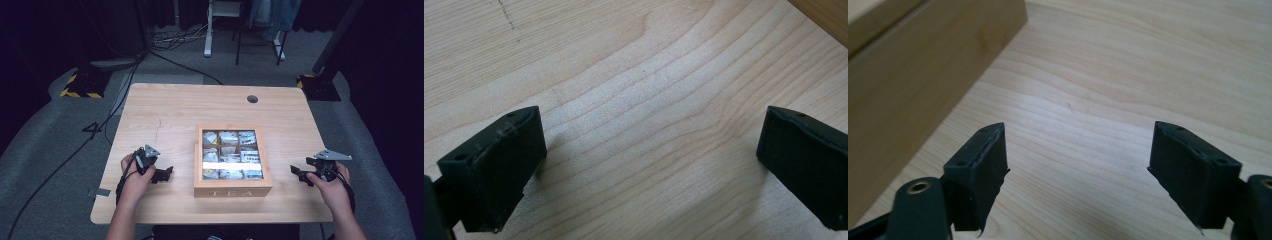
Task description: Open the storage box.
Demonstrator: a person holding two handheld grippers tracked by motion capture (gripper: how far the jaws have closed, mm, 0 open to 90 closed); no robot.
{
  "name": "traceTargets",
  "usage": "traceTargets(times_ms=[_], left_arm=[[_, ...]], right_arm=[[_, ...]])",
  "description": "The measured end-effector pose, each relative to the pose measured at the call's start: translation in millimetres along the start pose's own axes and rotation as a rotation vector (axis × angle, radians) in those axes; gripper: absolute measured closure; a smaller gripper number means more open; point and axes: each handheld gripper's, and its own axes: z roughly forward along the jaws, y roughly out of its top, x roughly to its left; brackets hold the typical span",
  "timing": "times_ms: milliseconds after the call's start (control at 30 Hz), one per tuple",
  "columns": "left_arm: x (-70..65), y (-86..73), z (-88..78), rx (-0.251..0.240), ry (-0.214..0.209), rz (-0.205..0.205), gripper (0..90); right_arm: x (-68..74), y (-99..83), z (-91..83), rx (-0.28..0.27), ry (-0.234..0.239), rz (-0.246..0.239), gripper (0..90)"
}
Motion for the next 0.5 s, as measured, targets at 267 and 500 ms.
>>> traceTargets(times_ms=[267,500], left_arm=[[-0.3,-0.5,-0.2,-0.002,-0.001,-0.003,0.2],[-0.7,-0.5,-0.3,-0.002,0.001,-0.005,0.2]], right_arm=[[20.9,13.1,-12.0,-0.052,0.086,-0.007,29.5],[40.3,20.8,-20.4,-0.045,0.163,-0.014,32.5]])
